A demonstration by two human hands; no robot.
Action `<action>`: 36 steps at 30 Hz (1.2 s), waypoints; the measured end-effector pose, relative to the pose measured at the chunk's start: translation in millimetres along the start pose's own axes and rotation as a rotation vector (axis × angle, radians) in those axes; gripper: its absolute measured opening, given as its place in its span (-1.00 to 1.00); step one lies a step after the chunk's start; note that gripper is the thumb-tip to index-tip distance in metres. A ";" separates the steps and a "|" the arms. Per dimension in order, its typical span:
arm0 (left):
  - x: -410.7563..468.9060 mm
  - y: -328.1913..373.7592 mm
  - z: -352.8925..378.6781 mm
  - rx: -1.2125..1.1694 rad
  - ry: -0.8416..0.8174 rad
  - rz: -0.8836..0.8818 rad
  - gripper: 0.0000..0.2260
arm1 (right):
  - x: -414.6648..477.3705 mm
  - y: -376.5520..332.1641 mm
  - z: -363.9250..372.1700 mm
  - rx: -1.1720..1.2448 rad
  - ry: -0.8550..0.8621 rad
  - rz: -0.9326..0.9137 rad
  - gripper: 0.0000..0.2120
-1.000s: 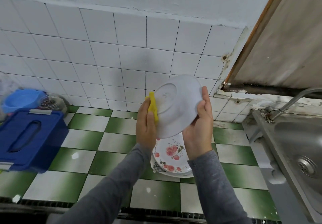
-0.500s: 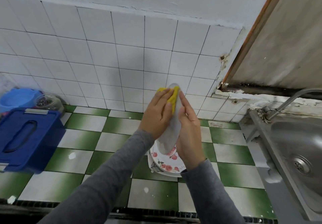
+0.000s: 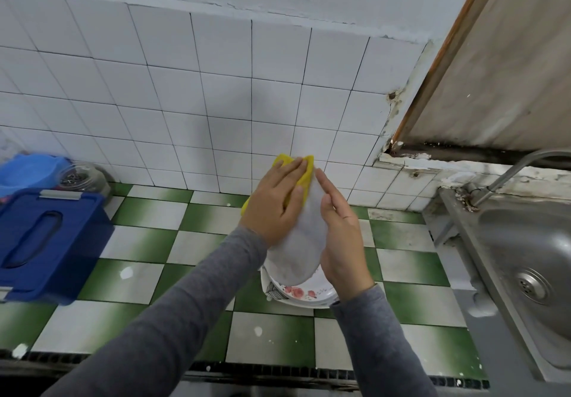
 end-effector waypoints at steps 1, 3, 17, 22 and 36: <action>-1.3 4.1 0.7 0.015 -0.002 0.067 -0.60 | 0.6 -0.2 0.4 -0.005 -0.001 -0.005 -0.68; 0.9 -3.5 0.5 -0.066 -0.035 0.026 -0.60 | 2.5 -1.5 1.9 -0.052 -0.018 -0.018 -0.68; -21.7 -62.1 -12.6 -0.476 0.192 -0.444 -0.63 | 19.1 -17.7 -26.0 0.238 0.277 -0.142 -0.68; -33.6 -20.3 4.5 -0.080 0.116 0.018 -0.56 | 37.3 -6.3 -38.8 0.282 0.409 -0.097 -0.64; -35.7 9.5 34.4 0.256 -0.297 0.455 -0.60 | 69.2 6.6 -41.3 0.251 0.440 0.332 -0.56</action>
Point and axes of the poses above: each hand's wrist, its own x-axis towards the middle knuckle, its own z-axis out of the palm, y = z × x, the point moved 10 cm from there along x, towards the middle knuckle, and after that the axes turned 10 degrees about -z, right-handed, at the moved point
